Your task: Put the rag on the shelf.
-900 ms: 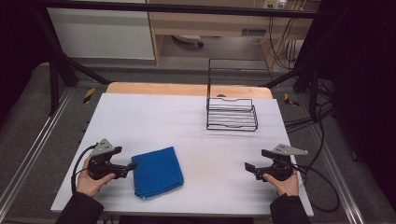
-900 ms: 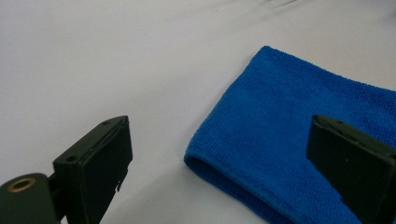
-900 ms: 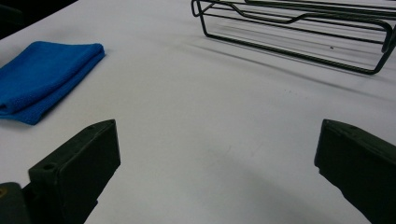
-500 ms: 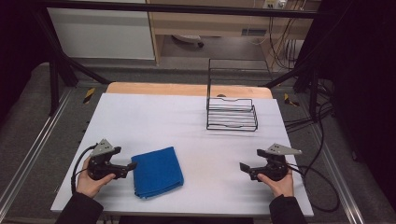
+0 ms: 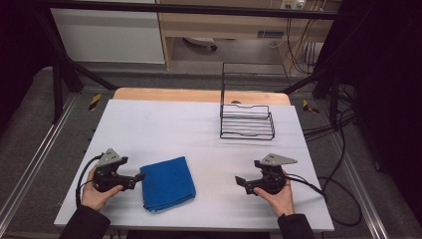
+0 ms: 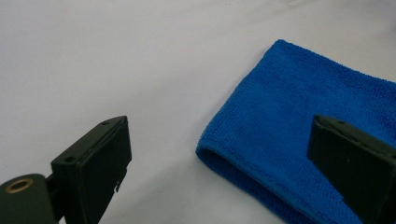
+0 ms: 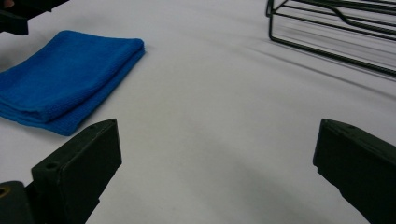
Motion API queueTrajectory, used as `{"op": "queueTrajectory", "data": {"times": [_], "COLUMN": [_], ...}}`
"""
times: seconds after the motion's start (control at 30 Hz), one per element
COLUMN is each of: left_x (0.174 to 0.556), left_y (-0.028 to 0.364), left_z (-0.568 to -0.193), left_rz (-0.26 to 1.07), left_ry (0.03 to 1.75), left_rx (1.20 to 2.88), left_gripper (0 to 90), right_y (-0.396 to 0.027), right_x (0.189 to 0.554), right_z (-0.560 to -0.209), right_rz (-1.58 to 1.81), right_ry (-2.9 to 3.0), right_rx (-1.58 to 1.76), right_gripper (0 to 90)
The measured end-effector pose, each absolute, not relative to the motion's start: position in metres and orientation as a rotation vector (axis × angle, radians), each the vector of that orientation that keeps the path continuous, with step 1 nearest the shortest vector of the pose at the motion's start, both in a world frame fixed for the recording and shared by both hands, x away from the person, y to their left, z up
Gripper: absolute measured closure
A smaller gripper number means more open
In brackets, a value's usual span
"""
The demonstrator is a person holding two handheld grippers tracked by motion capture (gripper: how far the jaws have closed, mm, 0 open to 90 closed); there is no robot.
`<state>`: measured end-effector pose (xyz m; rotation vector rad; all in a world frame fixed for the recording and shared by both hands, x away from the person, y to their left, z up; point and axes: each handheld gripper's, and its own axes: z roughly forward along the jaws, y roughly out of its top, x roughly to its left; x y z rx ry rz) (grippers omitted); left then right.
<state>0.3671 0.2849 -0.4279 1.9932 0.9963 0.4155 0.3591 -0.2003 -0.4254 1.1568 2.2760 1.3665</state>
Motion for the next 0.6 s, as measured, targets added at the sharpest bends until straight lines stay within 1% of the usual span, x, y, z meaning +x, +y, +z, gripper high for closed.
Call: {"op": "queueTrajectory", "data": {"times": [0.37,0.47,0.53,0.57,0.6], "left_x": [0.367,0.368,0.368,0.368,0.368], "left_y": [0.288,0.289,0.288,0.288,0.288], "left_z": [-0.428,-0.428,-0.429,-0.429,-0.429], "left_rz": [0.433,0.437,0.437,0.437,0.44], "left_ry": [1.019,1.022,1.025,1.025,1.026], "left_rx": [1.972,1.974,1.974,1.974,1.974], "left_gripper": [7.0,7.3,7.3,7.3,7.4], "right_y": [-0.156,-0.14,-0.129,-0.129,-0.116], "right_x": [0.36,0.358,0.356,0.356,0.356], "right_z": [-0.422,-0.419,-0.418,-0.418,-0.418], "right_rz": [1.339,1.344,1.358,1.358,1.355], "right_ry": [2.318,2.338,2.372,2.372,2.406], "right_rx": [1.127,1.112,1.087,1.087,1.069], "right_gripper": [2.9,5.0,8.0,8.0,9.1]}}
